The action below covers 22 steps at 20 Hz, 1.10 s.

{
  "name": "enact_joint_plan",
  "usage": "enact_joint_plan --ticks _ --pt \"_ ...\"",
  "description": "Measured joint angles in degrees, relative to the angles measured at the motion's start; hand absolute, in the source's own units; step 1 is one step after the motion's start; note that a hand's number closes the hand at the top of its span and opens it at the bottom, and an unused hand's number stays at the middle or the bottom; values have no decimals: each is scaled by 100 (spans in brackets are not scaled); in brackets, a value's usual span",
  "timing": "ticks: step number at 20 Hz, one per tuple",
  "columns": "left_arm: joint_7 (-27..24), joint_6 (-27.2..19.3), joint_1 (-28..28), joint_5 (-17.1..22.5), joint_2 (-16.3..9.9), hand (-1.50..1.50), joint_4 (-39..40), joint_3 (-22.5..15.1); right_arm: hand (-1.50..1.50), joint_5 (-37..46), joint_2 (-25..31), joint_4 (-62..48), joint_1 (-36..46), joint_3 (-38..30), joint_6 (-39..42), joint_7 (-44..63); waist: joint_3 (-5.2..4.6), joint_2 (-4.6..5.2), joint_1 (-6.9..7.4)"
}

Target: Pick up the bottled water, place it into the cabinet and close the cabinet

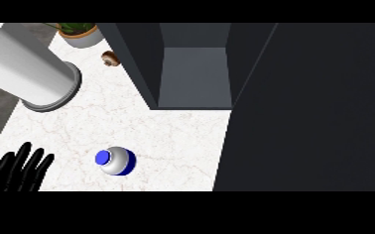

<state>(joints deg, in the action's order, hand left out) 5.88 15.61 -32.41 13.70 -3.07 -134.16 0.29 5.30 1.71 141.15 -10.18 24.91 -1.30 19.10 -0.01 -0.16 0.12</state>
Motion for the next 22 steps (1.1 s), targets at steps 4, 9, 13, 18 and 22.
enact_joint_plan --ticks 4,9,13,18,22 --pt "-58 -42 231 -184 72 -150 372 41 -150 10 80 24 -8 84 -62 16 -1 2 -18" --pt "-329 -7 515 -264 65 -150 1047 317 -150 50 156 42 -76 302 -201 25 -3 2 -33" --pt "-541 -2 697 -504 114 -150 1626 328 -150 112 149 6 -24 508 -351 6 -4 3 -37" --pt "-922 125 926 -623 35 -150 2544 512 -150 115 283 68 79 461 -442 165 -5 5 -48" --pt "-1414 213 1205 -811 -15 -150 3467 629 -150 86 364 79 148 404 -488 219 -4 7 -51"
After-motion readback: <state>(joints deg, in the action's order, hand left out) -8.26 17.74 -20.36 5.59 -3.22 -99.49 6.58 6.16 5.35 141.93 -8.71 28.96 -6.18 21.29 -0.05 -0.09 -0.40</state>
